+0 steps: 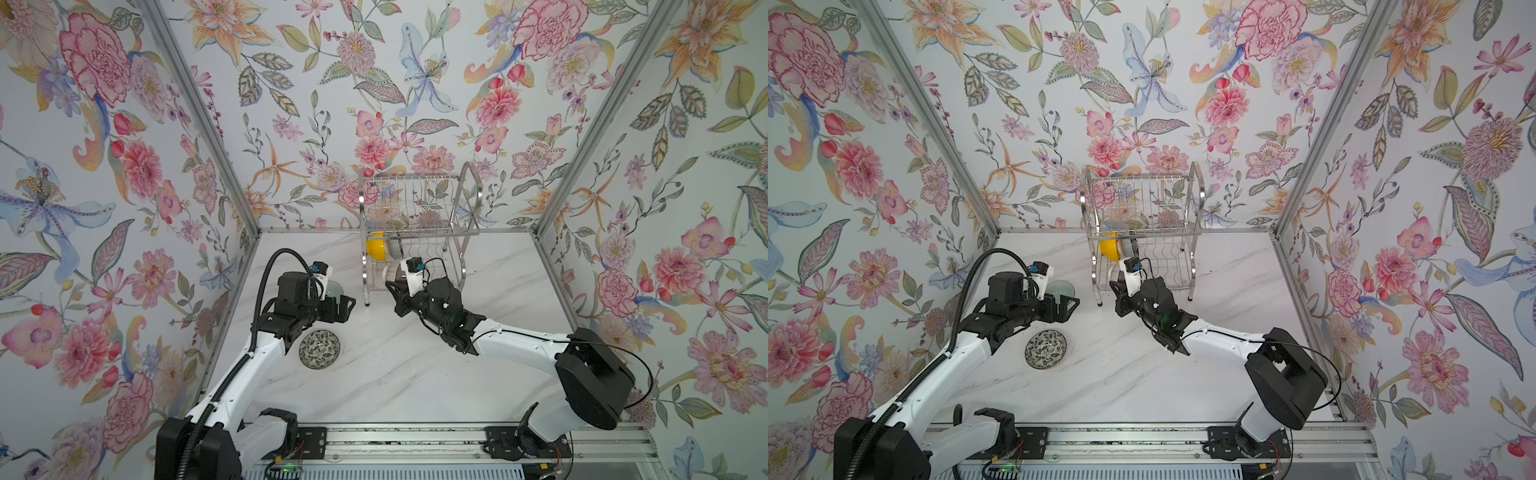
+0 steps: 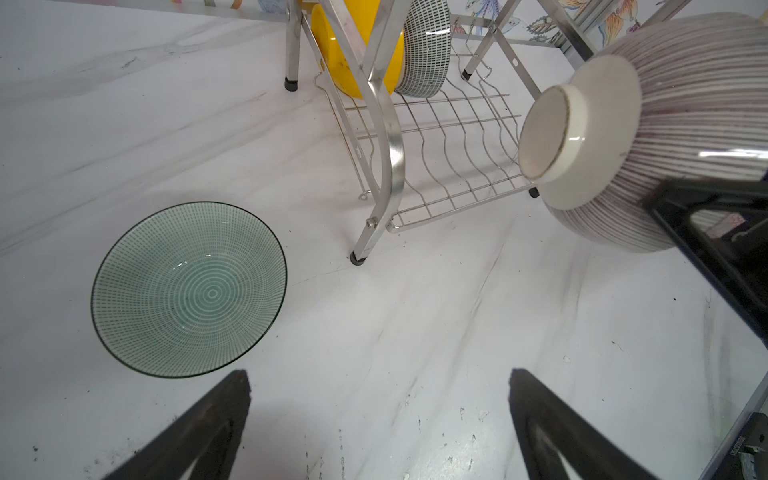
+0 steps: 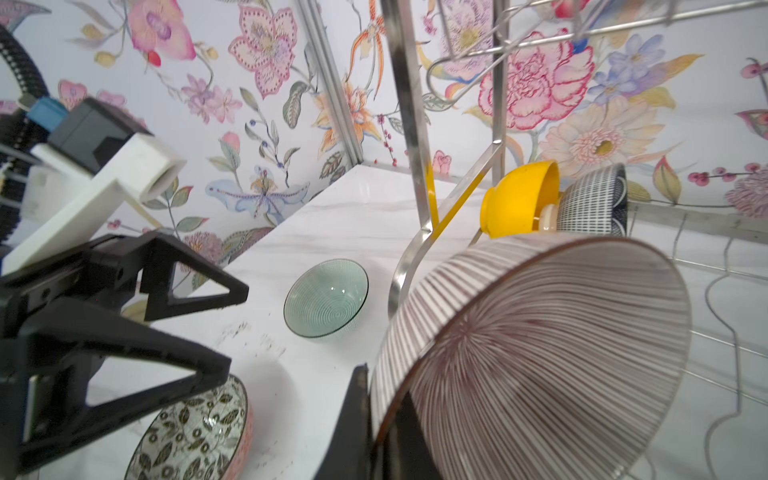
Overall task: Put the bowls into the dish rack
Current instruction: 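Carry the maroon-striped bowl with the right gripper into the dish rack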
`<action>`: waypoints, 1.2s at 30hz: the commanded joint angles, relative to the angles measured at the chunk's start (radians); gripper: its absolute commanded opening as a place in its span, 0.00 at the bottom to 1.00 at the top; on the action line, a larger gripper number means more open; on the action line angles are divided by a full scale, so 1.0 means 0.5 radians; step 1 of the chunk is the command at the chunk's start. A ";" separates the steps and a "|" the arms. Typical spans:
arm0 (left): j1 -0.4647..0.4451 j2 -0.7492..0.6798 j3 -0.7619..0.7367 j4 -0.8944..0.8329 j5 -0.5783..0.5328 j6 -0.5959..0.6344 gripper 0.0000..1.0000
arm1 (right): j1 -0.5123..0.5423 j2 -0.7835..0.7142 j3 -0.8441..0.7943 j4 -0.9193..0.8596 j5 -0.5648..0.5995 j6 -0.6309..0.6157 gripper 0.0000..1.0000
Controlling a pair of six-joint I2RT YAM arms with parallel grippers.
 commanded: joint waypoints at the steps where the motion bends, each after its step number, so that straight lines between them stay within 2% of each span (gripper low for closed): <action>1: 0.008 0.005 -0.005 0.027 0.040 0.020 0.99 | 0.002 0.083 -0.083 0.714 0.220 0.245 0.02; 5: 0.005 0.012 0.000 0.027 0.046 0.011 0.99 | 0.001 0.220 -0.067 0.949 0.358 0.402 0.03; 12: -0.006 -0.001 -0.004 0.016 0.020 0.020 0.99 | -0.043 0.346 -0.022 1.109 0.389 0.659 0.03; 18: -0.006 0.011 0.002 0.011 0.020 0.023 0.99 | -0.170 0.486 0.003 1.291 0.349 1.235 0.02; 25: -0.003 0.018 0.008 0.008 0.012 0.031 0.99 | -0.294 0.660 0.164 1.315 0.070 1.731 0.04; 36: -0.006 0.034 0.017 0.002 -0.008 0.034 0.99 | -0.399 0.829 0.309 1.315 -0.363 2.010 0.04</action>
